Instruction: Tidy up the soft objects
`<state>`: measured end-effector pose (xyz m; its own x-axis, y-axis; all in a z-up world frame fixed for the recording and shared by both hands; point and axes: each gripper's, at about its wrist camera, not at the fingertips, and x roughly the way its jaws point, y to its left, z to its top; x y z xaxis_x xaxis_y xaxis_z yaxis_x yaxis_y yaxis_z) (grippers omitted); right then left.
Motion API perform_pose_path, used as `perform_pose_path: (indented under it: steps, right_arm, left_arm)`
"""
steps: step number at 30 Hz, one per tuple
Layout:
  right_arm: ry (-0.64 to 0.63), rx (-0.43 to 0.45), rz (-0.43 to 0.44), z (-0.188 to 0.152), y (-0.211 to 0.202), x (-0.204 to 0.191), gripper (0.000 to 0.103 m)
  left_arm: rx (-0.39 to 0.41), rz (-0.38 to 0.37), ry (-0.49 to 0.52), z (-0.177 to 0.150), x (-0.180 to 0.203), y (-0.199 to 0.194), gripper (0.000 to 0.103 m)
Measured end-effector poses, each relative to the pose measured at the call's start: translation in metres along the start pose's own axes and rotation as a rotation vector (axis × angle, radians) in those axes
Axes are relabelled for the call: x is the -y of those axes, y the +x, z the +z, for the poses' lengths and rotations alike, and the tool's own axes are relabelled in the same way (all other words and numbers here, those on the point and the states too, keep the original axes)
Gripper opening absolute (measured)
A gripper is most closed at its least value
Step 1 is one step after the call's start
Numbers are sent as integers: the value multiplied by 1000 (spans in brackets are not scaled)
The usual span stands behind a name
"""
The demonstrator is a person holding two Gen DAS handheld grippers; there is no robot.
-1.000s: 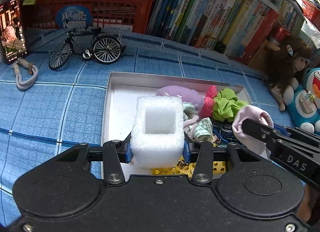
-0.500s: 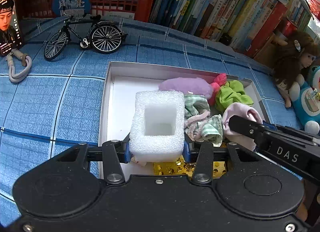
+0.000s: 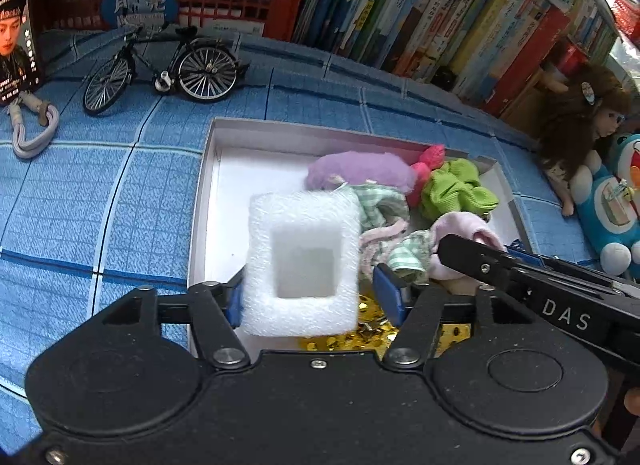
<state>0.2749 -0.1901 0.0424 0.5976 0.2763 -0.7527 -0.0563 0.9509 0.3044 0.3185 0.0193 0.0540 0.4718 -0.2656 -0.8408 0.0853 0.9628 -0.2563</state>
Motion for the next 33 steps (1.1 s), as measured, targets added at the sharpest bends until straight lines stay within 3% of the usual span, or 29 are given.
perform_pose_path:
  steps: [5,16,33]
  right_arm:
    - [8,42,12,1,-16,1,61]
    - [-73,174,5,-6,-70,-5,79]
    - [-167,362,31,-43,-145,-2,99]
  left_arm:
    - [36,15,12,-2,6,-16,72]
    - [145,9,45,-14,19,-70,81]
    - [352,-1,175,-81,48,-144,94]
